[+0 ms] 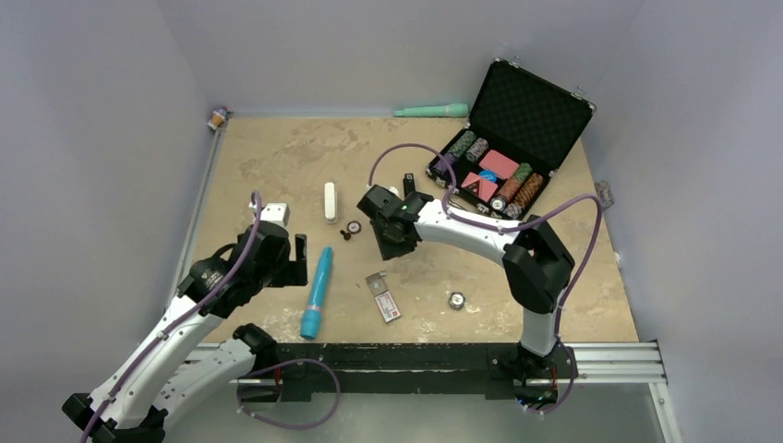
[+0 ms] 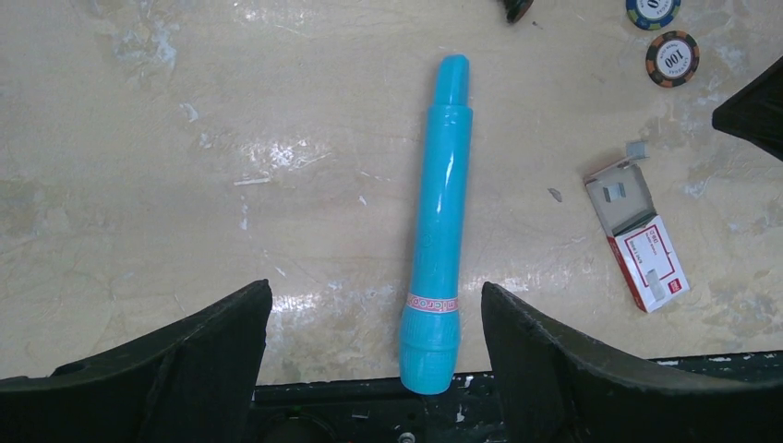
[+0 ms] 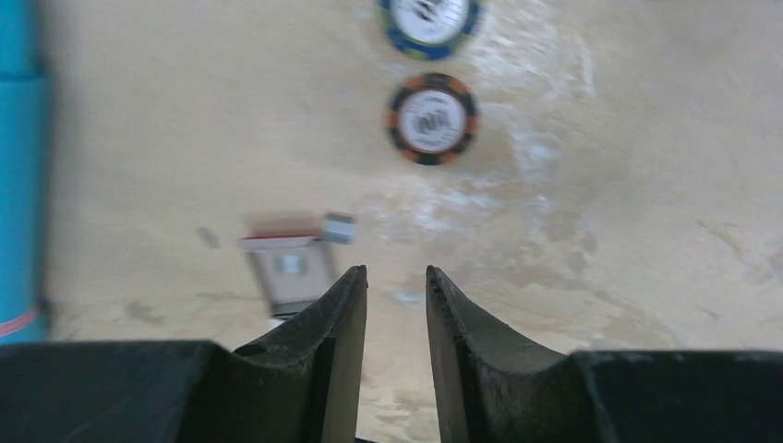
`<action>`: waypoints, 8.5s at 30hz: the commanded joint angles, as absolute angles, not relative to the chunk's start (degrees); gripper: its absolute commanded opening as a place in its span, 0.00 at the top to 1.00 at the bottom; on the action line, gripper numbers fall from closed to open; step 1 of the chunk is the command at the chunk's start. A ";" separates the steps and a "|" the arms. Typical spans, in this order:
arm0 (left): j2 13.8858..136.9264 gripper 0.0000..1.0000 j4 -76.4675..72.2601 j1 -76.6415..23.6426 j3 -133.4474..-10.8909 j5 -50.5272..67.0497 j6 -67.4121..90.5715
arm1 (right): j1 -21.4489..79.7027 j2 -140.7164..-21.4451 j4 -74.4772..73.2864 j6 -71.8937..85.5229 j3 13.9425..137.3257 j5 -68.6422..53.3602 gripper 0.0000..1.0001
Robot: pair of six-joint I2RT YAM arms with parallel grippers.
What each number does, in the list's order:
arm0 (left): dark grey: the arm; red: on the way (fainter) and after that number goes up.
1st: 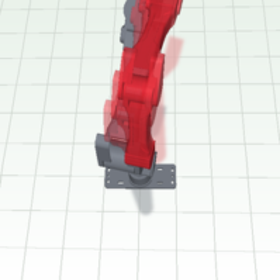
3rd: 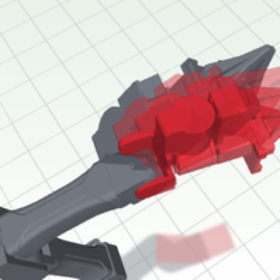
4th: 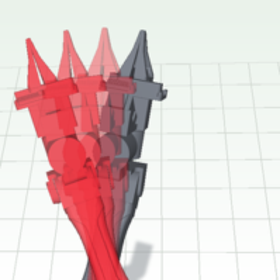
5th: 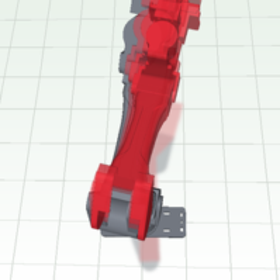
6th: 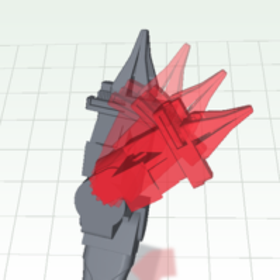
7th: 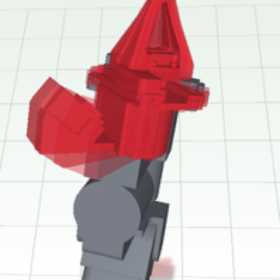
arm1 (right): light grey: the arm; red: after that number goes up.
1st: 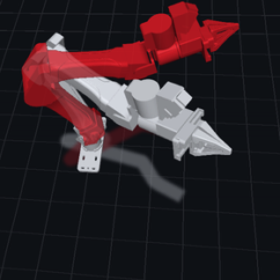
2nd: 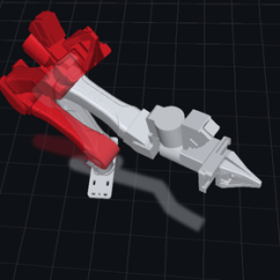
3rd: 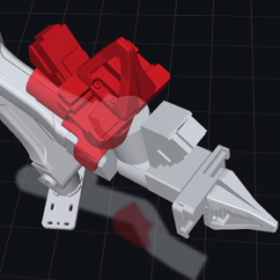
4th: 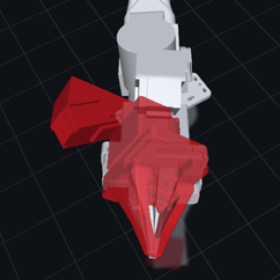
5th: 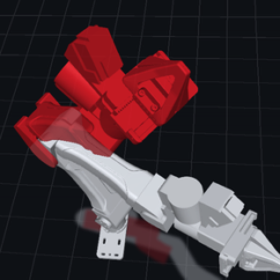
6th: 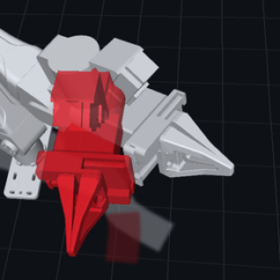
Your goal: Unload the staples from the stapler
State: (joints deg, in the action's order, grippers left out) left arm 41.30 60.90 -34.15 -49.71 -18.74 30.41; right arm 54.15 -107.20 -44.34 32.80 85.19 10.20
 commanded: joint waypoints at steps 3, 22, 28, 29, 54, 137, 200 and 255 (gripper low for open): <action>40.60 0.13 60.25 -34.30 -50.32 -19.90 30.84 | 51.49 -104.45 -46.18 30.85 77.59 13.66 0.75; 42.23 0.14 60.27 -34.36 -50.55 -19.33 30.79 | 60.60 -113.75 -41.22 20.21 80.45 1.29 0.85; 42.24 0.14 60.41 -34.33 -50.62 -19.49 30.93 | 60.91 -114.04 -40.55 18.57 83.95 0.32 0.85; 42.23 0.14 60.38 -34.33 -50.59 -19.51 30.99 | 60.91 -113.38 -40.30 18.39 84.01 0.34 0.85; 41.57 0.16 60.83 -34.25 -51.15 -19.24 31.15 | 52.24 -114.06 -42.93 19.99 89.54 6.22 0.66; 41.00 0.16 61.11 -34.30 -51.16 -19.22 31.64 | 55.78 -114.59 -41.92 20.48 86.19 4.42 0.63; 41.99 0.16 60.67 -34.27 -51.15 -17.78 31.46 | 57.55 -117.12 -42.26 20.56 86.46 4.37 0.80; 38.45 0.16 62.04 -39.02 -50.14 -21.18 33.88 | 65.48 -113.29 -41.92 29.68 85.22 1.89 0.82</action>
